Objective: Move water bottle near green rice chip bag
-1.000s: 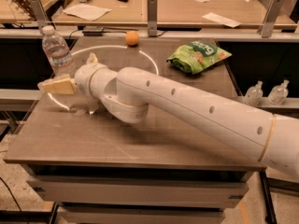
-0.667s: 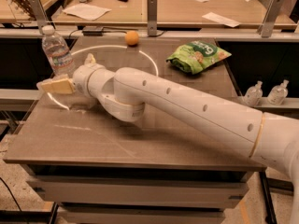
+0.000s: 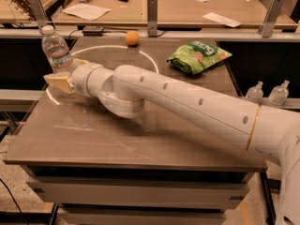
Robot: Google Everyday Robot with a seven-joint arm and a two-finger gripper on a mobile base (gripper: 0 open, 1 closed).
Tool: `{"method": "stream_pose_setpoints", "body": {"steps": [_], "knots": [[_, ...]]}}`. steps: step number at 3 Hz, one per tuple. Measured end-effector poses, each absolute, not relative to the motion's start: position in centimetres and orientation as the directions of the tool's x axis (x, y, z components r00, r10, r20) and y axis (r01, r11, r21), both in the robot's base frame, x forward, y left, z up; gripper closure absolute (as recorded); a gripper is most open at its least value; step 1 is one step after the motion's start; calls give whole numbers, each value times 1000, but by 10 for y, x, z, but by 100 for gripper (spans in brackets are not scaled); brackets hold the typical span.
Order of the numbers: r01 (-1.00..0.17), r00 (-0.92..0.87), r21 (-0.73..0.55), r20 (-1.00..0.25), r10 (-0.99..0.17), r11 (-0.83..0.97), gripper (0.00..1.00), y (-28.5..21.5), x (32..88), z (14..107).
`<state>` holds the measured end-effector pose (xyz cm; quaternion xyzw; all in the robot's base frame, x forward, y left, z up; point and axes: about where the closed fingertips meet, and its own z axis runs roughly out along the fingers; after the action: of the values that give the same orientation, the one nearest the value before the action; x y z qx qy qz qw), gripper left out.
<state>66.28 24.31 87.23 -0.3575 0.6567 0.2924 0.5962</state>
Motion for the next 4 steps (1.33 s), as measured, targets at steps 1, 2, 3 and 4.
{"method": "stream_pose_setpoints", "body": {"steps": [1,2,3,4], "knots": [[-825,-32,-52,-990,-139,562,59,232,659,869],[-820,16,-102,-988,-155,563,81,207,648,878],[-794,33,-119,-988,-154,596,100,171,625,884],[-752,29,-122,-988,-154,648,100,139,594,891]]}}
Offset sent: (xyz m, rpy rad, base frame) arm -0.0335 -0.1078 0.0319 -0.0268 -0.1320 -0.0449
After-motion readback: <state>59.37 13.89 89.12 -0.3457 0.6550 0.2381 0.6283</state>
